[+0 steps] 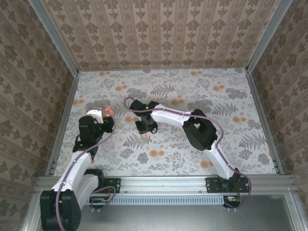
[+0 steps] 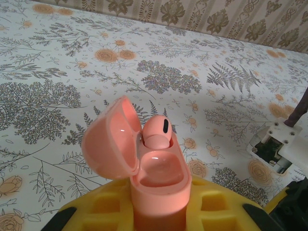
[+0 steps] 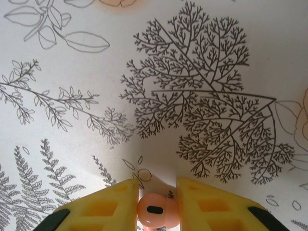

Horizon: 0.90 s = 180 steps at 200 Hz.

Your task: Insert the wireless bluetooth earbuds into the charging case

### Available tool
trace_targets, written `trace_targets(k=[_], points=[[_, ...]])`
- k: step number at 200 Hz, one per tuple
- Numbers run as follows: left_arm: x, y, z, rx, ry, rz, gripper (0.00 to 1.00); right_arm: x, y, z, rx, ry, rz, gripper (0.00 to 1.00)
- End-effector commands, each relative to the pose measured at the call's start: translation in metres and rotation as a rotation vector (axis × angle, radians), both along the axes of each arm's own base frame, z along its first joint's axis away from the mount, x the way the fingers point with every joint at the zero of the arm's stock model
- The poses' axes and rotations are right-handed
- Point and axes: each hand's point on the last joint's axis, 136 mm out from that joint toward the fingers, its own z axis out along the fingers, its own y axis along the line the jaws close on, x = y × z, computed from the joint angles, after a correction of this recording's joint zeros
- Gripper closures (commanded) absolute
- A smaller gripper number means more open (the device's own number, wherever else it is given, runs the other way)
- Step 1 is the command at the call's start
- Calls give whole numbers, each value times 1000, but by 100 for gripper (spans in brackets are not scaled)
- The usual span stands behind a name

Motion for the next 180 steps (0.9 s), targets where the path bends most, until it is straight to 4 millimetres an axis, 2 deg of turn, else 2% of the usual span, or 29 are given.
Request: trace_targets(k=[1,44,66,109,143,162,175,180], points=[[3,0,8,-12,-27,-6,89,-8,-6,16,-2,-28,-5,75],[8,-16,7,-65,-52,-74,90,-1,-14,42,84,-146,-46,76],[9,-42,0,-75,-55,-162,90,5,-24,53,145,-212,-81,76],[3,-98,-15,18,-139,-363,91,19,-58,75,254,-340,-158,76],[-1,-135,-39,20,-134,-492,91,30,-78,96,324,-437,-197,76],[-3,-154,-42,-7,-165,-549,91,34,-85,107,352,-488,-207,76],[1,-159,-42,-28,-180,-564,91,36,-89,114,372,-520,-213,76],[-5,-171,-43,-36,-184,-603,91,37,-91,116,377,-532,-217,76]])
